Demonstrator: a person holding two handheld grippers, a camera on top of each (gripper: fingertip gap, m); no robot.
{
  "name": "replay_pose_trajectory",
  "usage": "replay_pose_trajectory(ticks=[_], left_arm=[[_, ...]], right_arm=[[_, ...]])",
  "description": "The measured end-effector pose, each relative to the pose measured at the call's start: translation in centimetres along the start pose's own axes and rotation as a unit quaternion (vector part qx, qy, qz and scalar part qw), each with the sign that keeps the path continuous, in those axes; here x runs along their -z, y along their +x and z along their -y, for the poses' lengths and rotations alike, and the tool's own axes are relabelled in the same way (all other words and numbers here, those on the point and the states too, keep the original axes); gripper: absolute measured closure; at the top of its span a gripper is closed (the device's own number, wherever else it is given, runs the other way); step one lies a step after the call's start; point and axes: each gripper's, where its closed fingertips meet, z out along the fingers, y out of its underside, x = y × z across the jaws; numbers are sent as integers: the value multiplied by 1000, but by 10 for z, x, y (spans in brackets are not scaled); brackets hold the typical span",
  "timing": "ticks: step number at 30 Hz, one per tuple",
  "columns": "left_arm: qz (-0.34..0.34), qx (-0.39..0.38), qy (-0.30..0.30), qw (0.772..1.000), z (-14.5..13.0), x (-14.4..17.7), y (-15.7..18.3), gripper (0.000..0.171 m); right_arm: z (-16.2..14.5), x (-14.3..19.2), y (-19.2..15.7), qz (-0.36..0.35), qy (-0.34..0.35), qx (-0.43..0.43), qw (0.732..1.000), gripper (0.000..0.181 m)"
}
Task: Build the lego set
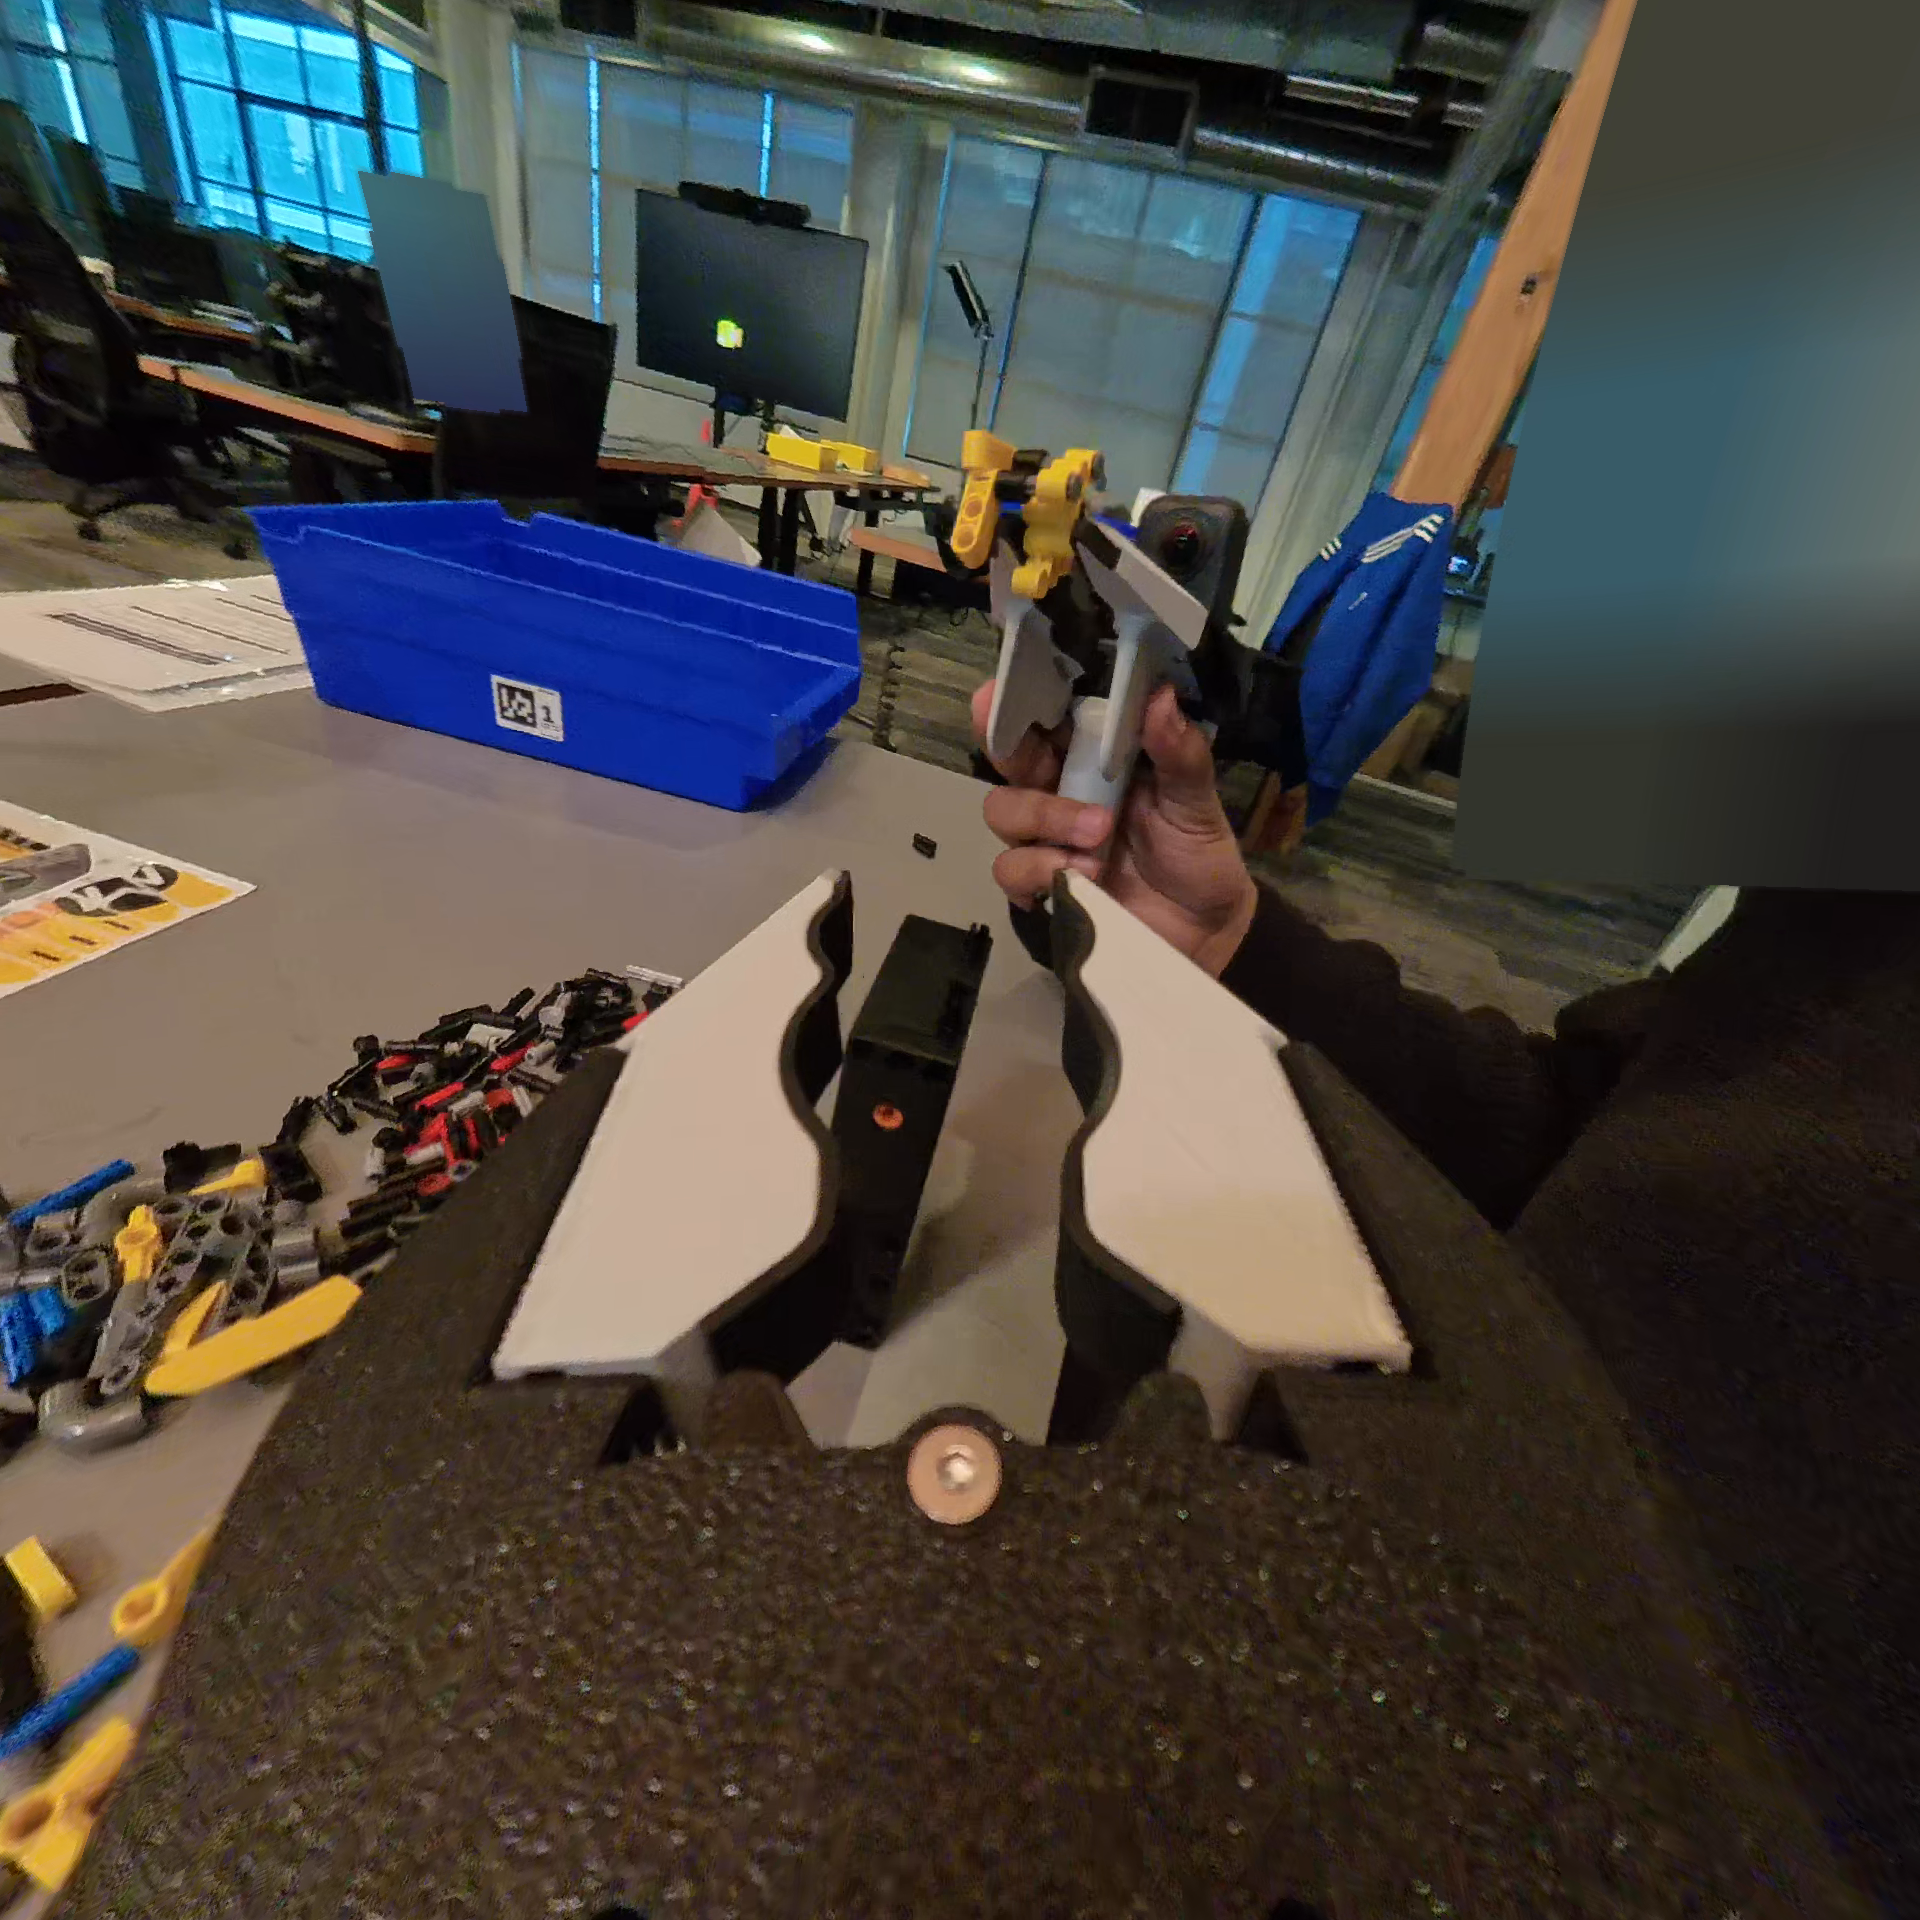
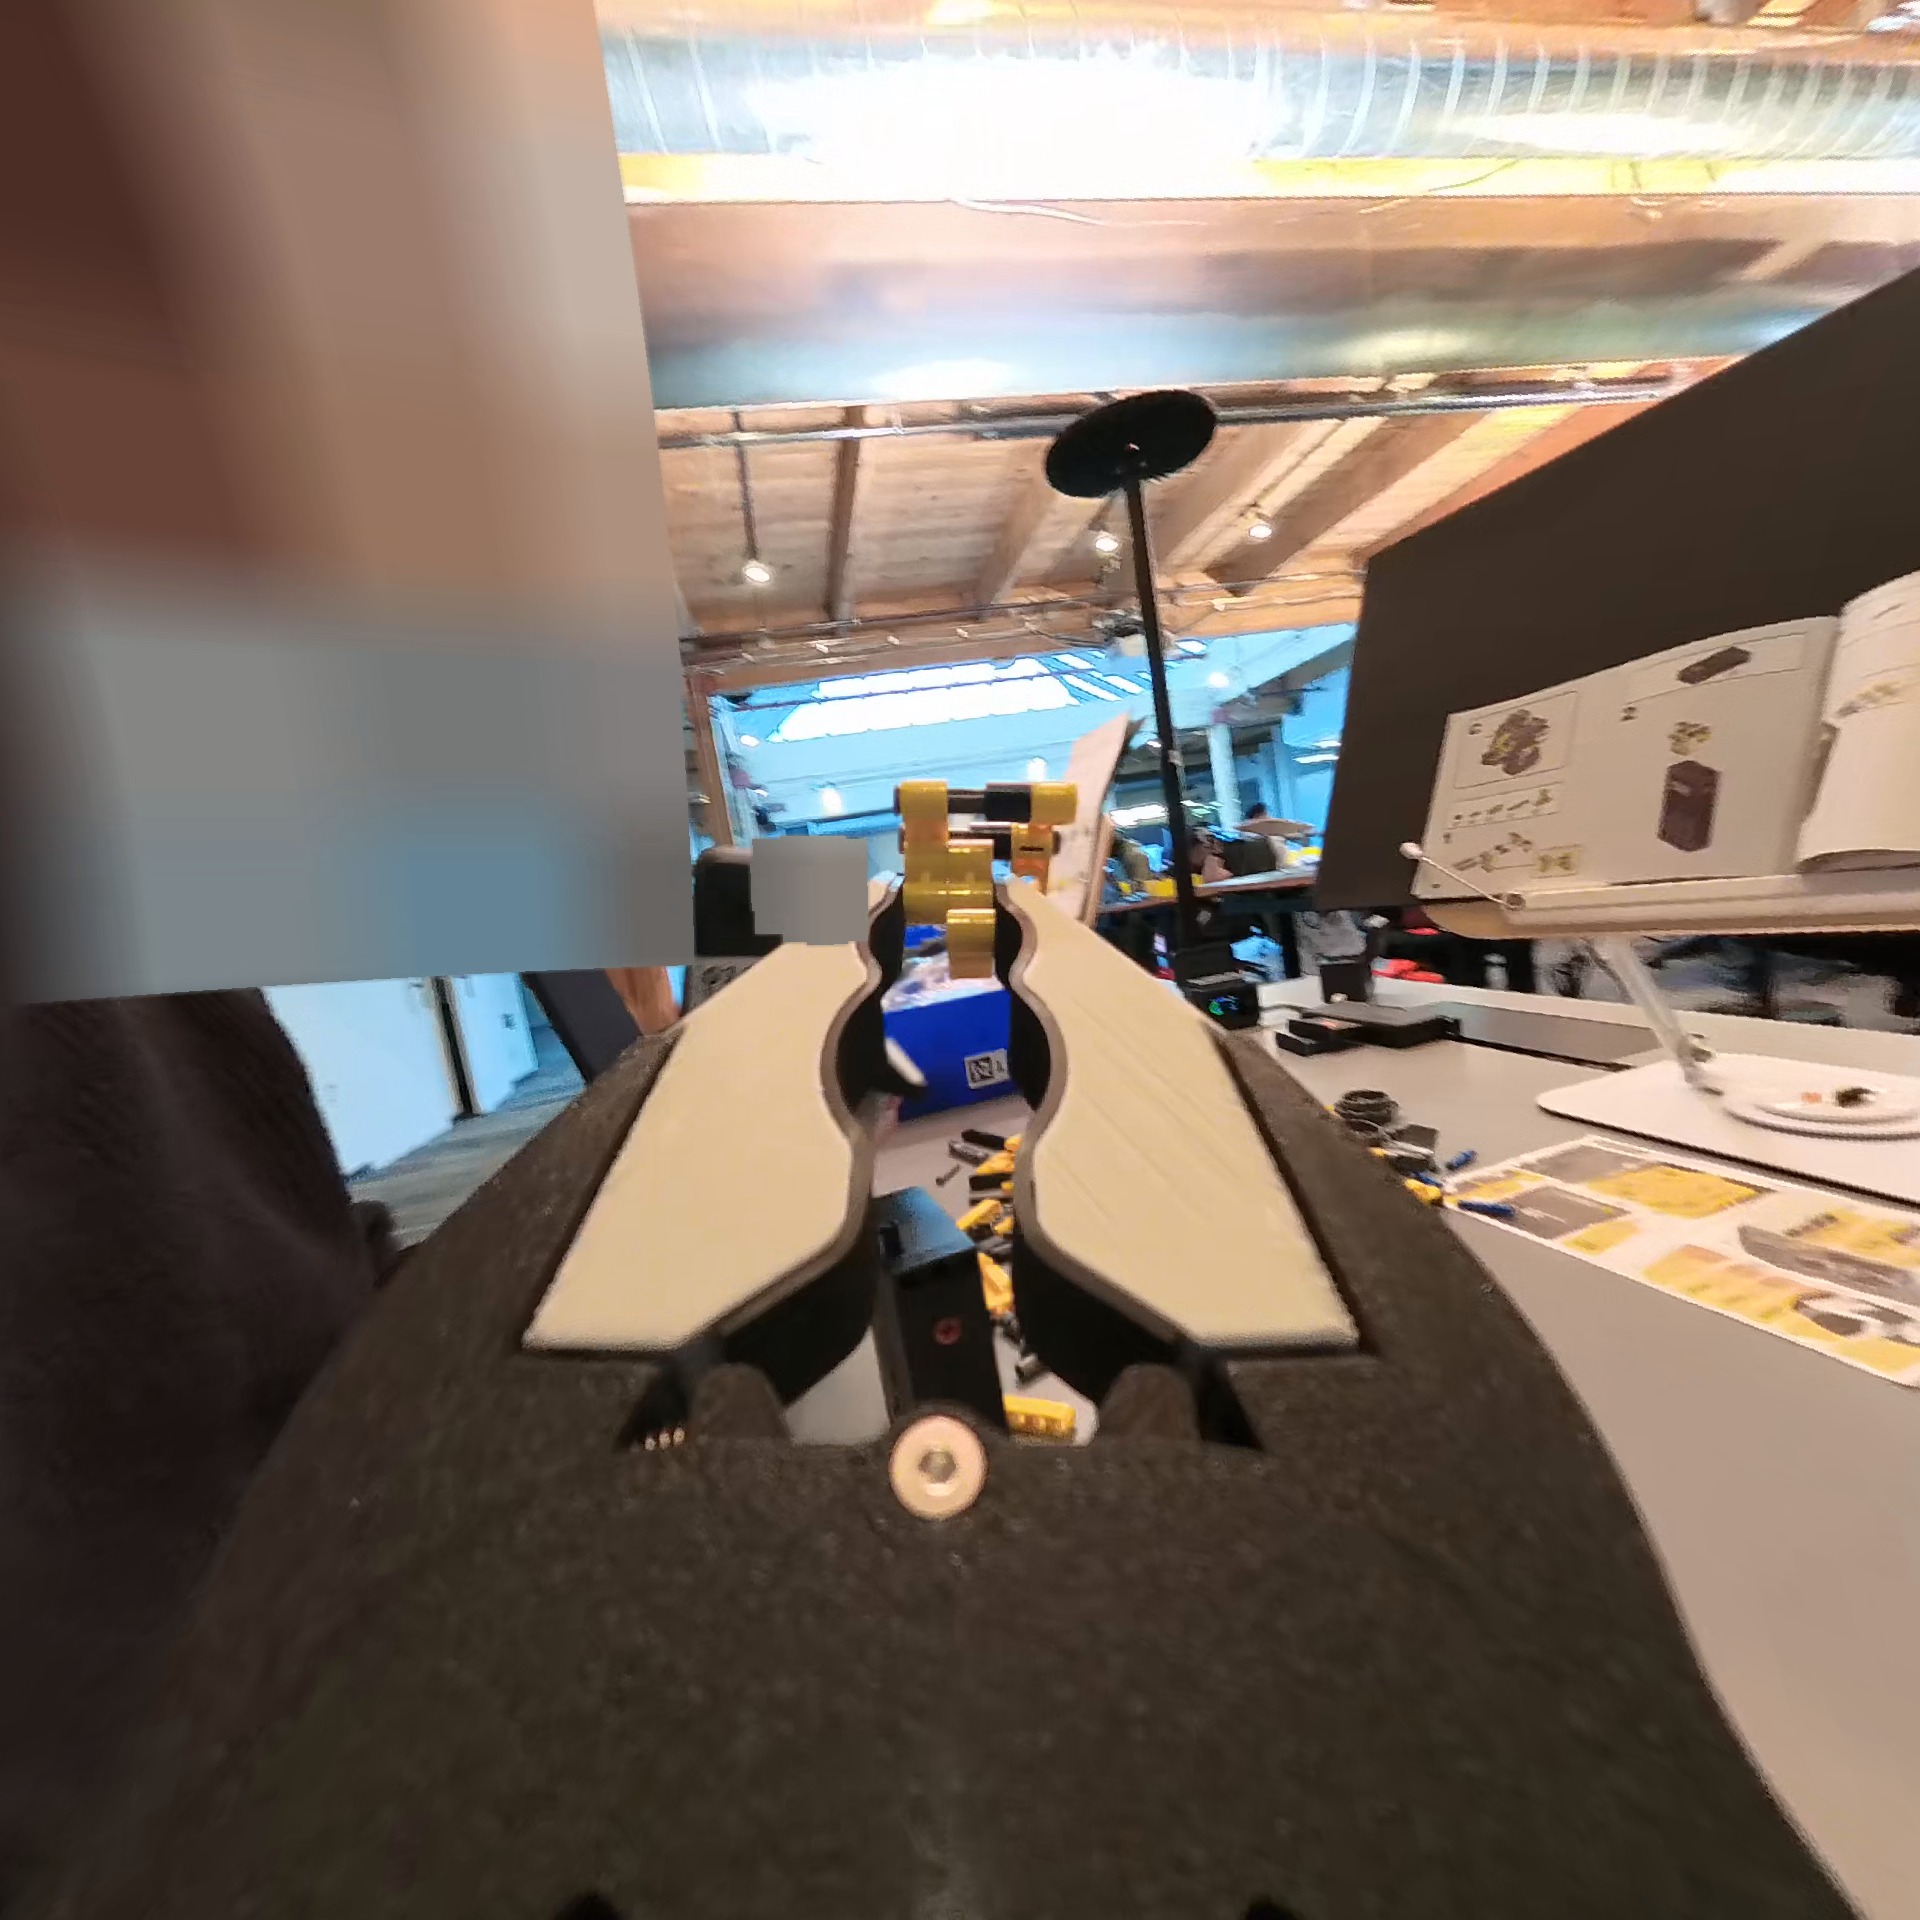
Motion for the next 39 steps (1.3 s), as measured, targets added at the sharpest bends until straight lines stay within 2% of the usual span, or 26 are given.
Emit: replay_pose_trajectory(ticks=[5, 8, 11, 16, 23, 26, 30, 33, 39], left_arm=[[-40, -15, -1, 999, 23, -16, 18, 132], [-64, -58, 0, 996, 33, -25, 36, 132], [-49, -83, -11, 995, 35, -32, 38, 132], [-57, -91, -26, 994, 30, -36, 53, 132], [-71, -32, -19, 997, 28, -34, 54, 131], [-67, -11, 1, 998, 34, -26, 45, 131], [-18, -24, 21, 999, 32, -14, 5, 131], [-73, 14, 0, 997, 14, -9, -3, 130], [-106, 37, 87, 990, 21, 10, -16, 129]], right_arm=[[-14, 12, 2, 12, -9, 27, 1000, 165], [-10, 26, 11, 5, 19, -9, 1000, 165], [2, 34, 12, 5, 53, -16, 998, 165], [0, 34, 13, 6, 48, -18, 999, 165], [-10, 25, 9, 22, 28, -25, 999, 165], [-8, 26, 9, 29, 43, -41, 998, 166], [0, 34, 12, 28, 70, -60, 995, 165], [1, 37, 21, 10, 76, -79, 994, 165], [3, 41, 23, 11, 84, -103, 991, 165]])
